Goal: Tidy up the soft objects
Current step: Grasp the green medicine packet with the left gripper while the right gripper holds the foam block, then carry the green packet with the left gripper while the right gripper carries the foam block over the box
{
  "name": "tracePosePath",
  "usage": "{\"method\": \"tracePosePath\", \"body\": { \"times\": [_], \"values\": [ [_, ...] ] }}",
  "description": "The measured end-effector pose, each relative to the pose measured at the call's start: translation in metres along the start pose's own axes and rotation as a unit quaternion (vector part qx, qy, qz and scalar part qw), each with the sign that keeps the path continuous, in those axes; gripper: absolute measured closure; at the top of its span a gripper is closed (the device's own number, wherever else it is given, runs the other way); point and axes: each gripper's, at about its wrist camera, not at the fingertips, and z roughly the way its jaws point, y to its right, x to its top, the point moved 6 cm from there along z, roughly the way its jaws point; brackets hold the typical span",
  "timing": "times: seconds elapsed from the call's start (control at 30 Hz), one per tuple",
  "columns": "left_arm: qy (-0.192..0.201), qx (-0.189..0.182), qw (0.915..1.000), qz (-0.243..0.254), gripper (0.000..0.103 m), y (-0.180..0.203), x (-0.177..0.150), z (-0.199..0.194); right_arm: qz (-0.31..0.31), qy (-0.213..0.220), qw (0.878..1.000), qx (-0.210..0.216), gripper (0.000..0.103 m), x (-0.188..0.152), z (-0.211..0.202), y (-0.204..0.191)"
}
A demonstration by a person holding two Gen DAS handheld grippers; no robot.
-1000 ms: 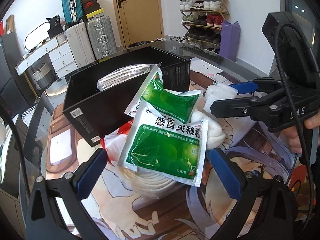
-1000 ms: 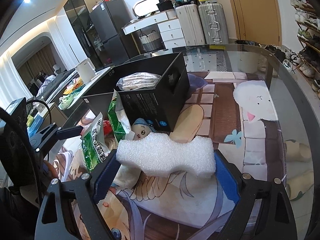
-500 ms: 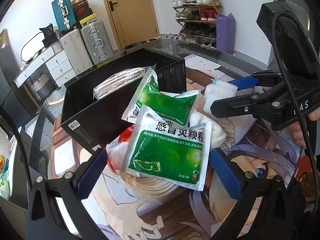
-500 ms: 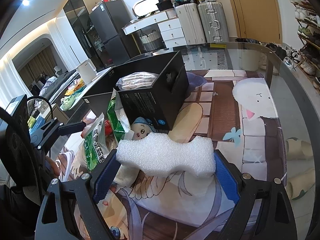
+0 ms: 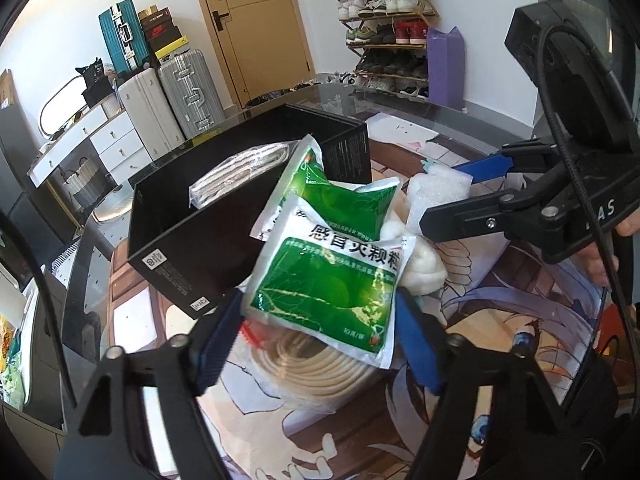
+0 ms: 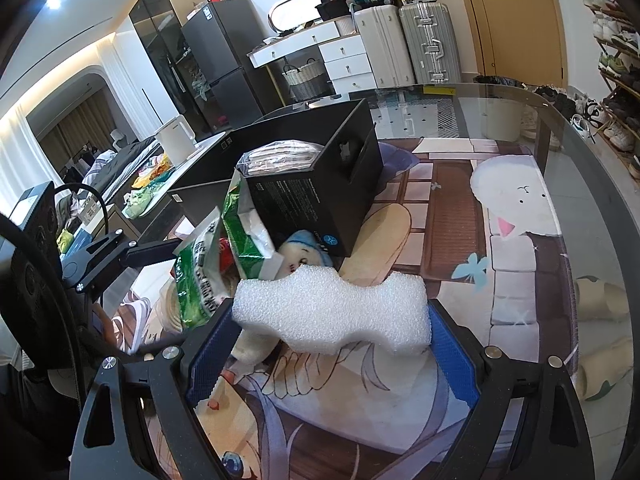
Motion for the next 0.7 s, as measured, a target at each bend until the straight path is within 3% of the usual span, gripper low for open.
{"method": "tracePosePath", "body": {
  "times": [0.23, 0.7],
  "values": [
    [0.009, -0.008, 0.9999, -0.012, 0.047, -0.005, -0.001, -0.008, -0.004, 0.001, 1.0, 0.0, 0.012, 0.001, 0.001, -0.003],
    [0.036, -0.013, 0.9985, -0.039, 0.05, -0.013, -0.008, -0.029, -0.006, 0.01, 1.0, 0.002, 0.012, 0.004, -0.004, -0.005]
  ]
}}
